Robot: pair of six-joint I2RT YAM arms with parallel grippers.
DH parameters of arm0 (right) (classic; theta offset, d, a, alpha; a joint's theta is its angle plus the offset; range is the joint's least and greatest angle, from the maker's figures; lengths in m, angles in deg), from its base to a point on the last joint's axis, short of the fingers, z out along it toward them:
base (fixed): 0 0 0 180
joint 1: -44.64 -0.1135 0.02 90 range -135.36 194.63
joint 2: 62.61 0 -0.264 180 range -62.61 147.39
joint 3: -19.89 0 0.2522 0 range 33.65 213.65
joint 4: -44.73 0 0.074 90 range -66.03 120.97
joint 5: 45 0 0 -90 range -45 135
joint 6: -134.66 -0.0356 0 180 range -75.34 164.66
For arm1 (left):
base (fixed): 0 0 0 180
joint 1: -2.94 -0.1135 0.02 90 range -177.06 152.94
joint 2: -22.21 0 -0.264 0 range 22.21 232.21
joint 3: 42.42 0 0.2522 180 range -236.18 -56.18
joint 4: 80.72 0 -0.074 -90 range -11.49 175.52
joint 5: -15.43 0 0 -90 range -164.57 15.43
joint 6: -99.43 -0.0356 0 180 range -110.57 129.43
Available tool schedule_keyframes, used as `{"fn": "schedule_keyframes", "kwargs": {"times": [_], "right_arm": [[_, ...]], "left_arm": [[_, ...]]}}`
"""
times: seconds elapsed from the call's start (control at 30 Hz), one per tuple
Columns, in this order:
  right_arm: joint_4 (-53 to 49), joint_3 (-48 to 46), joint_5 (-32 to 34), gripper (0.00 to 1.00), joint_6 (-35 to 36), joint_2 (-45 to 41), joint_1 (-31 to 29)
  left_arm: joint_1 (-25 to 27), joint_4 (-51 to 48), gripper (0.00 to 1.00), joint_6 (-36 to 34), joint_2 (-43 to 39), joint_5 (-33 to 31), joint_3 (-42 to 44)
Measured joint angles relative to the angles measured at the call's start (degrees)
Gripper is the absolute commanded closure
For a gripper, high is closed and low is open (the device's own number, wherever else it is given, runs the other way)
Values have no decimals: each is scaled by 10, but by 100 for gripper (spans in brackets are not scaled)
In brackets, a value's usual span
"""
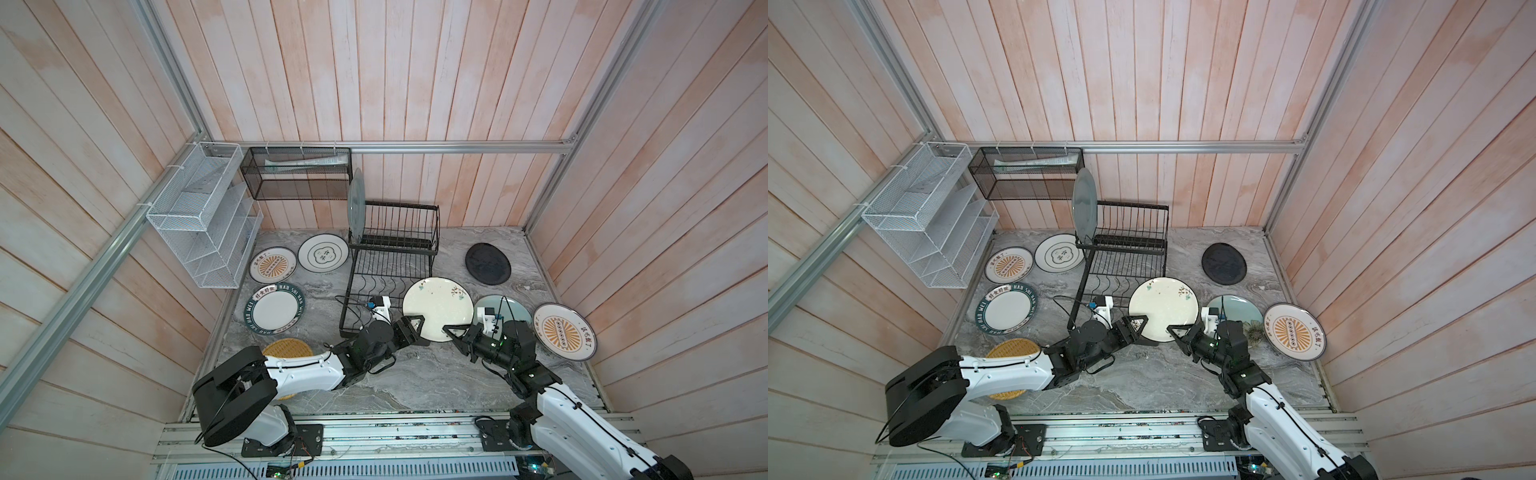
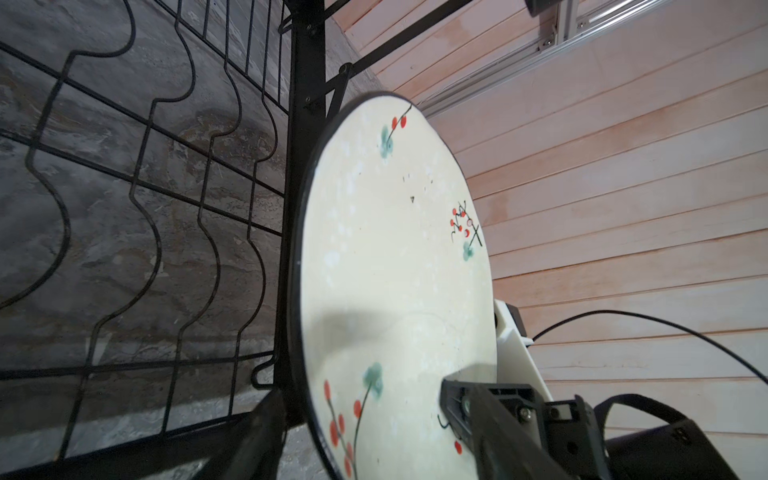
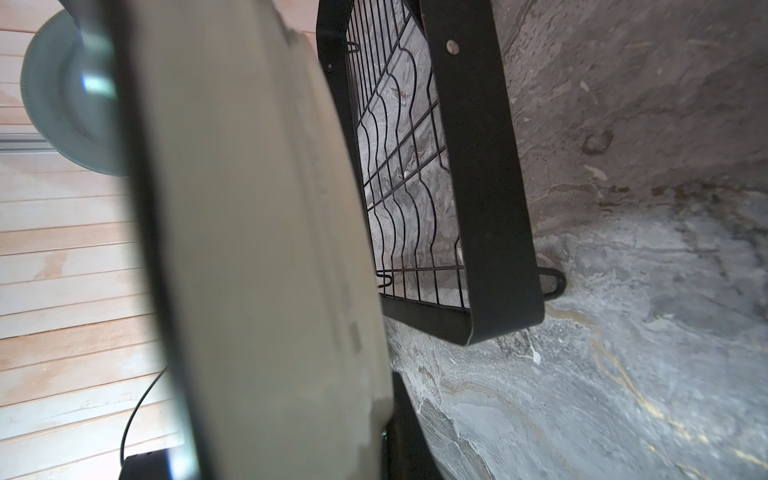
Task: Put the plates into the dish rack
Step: 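Grasp the cream plate rim with the left gripper while the right gripper holds it, then lift the cream plate upright with the left gripper while the right gripper withdraws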
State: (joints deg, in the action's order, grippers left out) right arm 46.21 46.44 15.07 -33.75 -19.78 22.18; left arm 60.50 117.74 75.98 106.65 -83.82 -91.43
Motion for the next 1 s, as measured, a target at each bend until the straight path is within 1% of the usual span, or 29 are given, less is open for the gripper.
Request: {"fn": "schedule_keyframes", "kwargs": {"times": [0.17, 0.27, 0.33, 0.5, 0.57, 0.67, 0.97, 1.0], "right_arm": [[-2, 0, 0, 100, 0, 0, -7], [-3, 0, 0, 100, 0, 0, -10], [-4, 0, 0, 100, 0, -3, -12], [-3, 0, 2, 100, -7, -23, -17], [-4, 0, 4, 100, -9, -28, -18], [3, 0, 5, 100, -8, -33, -19], [1, 1, 16, 100, -2, -33, -26], [1, 1, 17, 93, 1, -33, -26]], "left_arm": [[0, 34, 48, 22, 29, 0, 0], [0, 62, 57, 36, 45, 0, 0], [0, 80, 59, 43, 54, 1, 0], [0, 130, 77, 58, 69, 4, 8], [0, 155, 85, 64, 73, 5, 15], [-3, 203, 99, 96, 80, 4, 25], [-5, 284, 100, 134, 115, 10, 39], [-6, 288, 100, 136, 117, 11, 39]]}}
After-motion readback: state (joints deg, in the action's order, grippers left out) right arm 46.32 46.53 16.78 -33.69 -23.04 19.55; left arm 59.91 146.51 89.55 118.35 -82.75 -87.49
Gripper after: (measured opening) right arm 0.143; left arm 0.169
